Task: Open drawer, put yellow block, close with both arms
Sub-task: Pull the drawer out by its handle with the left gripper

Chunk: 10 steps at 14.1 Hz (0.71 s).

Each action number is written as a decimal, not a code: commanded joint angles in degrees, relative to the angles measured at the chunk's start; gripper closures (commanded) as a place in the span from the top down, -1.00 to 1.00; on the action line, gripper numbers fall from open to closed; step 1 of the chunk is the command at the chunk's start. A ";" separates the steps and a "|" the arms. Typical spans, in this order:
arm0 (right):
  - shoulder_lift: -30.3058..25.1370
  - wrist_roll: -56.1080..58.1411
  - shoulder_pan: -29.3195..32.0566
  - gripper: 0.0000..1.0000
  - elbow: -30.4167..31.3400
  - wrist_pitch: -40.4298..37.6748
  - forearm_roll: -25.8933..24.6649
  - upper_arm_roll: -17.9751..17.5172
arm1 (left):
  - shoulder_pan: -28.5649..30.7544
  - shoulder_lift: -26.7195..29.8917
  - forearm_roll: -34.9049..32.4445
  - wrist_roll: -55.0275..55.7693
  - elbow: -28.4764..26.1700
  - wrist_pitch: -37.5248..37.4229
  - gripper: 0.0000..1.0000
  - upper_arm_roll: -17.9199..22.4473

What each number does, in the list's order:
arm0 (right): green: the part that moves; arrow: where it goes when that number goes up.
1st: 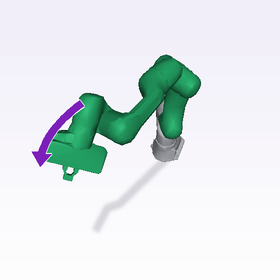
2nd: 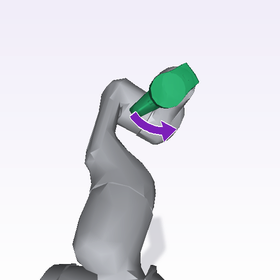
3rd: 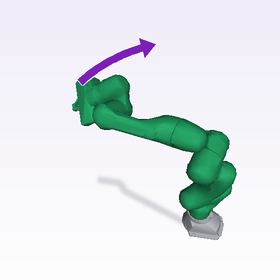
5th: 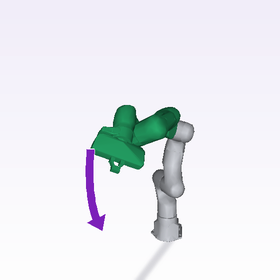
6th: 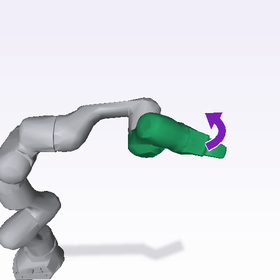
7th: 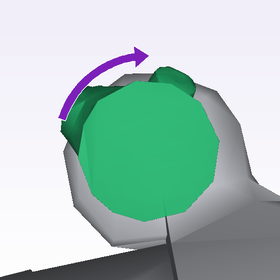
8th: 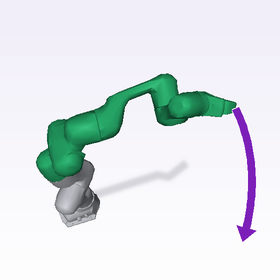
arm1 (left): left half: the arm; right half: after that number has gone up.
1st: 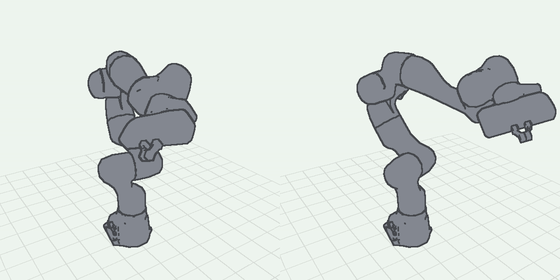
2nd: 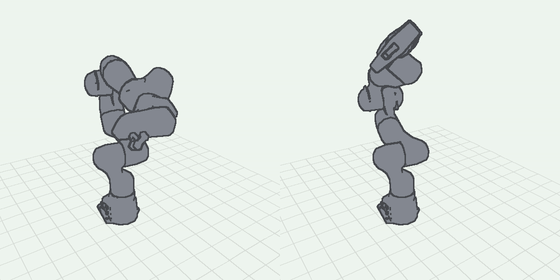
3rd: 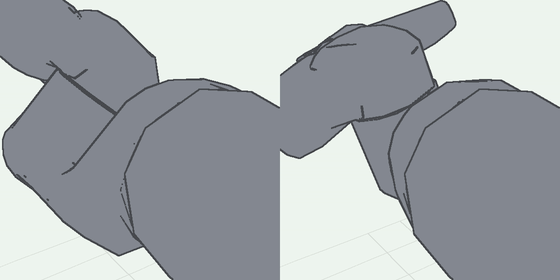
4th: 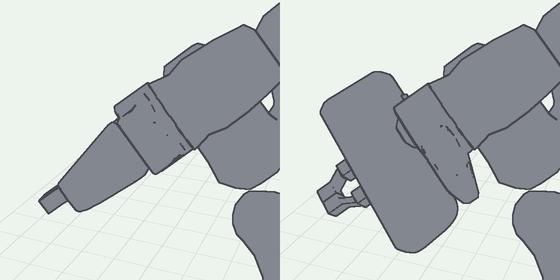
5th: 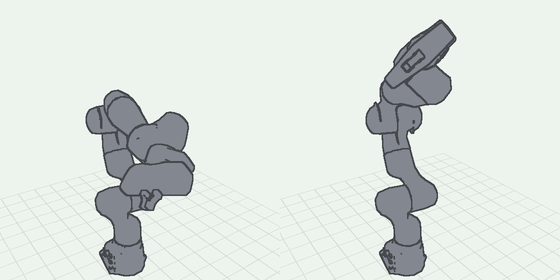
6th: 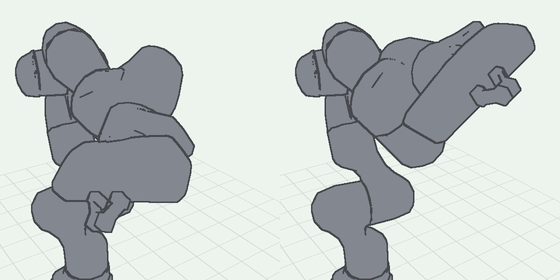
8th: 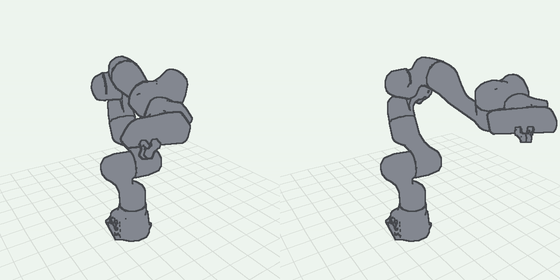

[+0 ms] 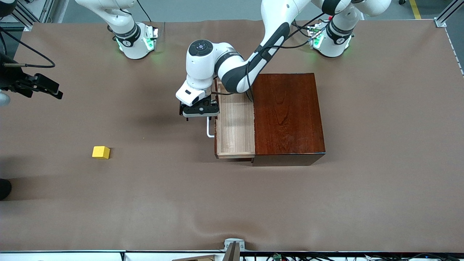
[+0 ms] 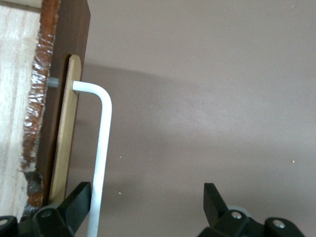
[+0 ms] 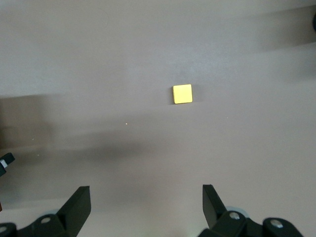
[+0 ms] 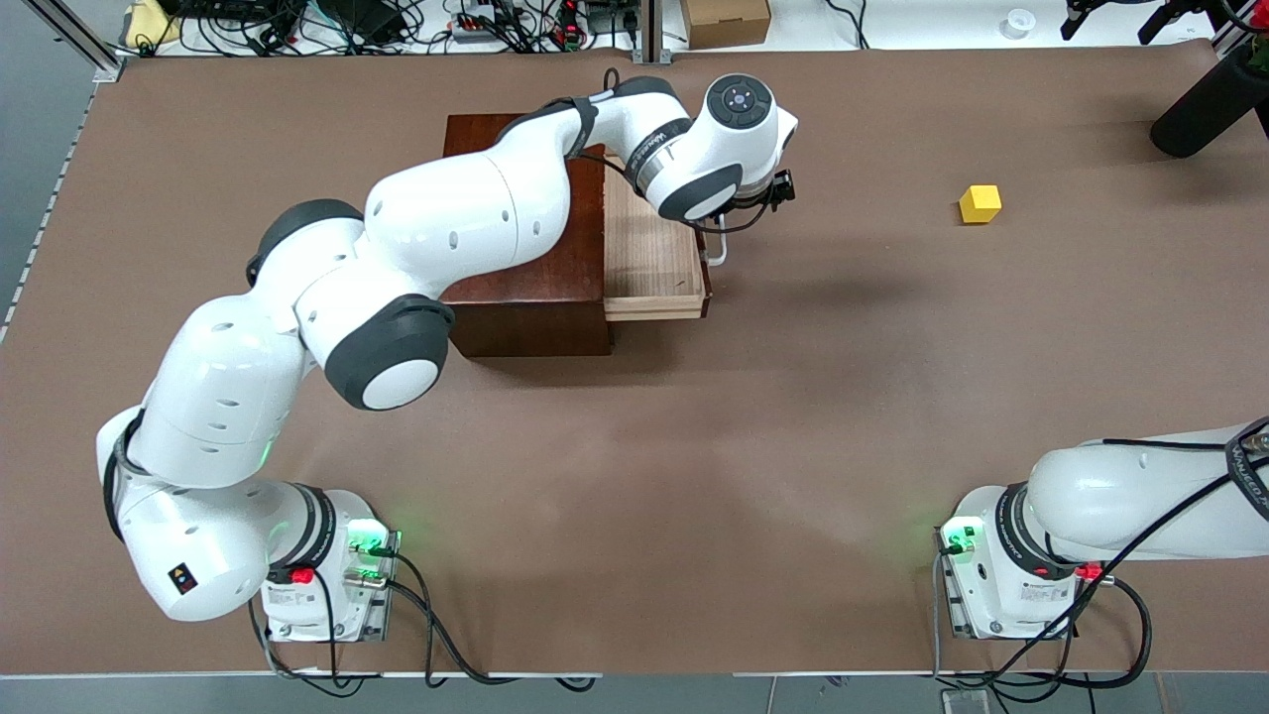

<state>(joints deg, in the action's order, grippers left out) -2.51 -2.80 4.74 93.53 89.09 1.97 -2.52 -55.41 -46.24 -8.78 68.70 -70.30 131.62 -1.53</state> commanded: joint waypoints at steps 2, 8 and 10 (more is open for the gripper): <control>-0.91 -0.01 -0.43 1.00 0.34 -0.32 -0.65 0.14 | -0.40 -0.08 0.35 0.12 1.92 -7.24 1.00 0.30; -0.91 -0.01 -0.43 1.00 0.34 -0.32 -0.65 0.14 | 0.04 2.38 0.70 0.38 2.27 -7.52 1.00 0.12; -0.91 -0.01 -0.43 1.00 0.34 0.03 -0.65 0.14 | 0.22 3.96 0.96 0.64 2.45 -7.61 1.00 0.21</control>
<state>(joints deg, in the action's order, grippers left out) -2.51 -2.80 4.74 93.53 89.10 1.97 -2.52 -55.33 -44.30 -8.76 68.71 -68.63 125.86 -1.35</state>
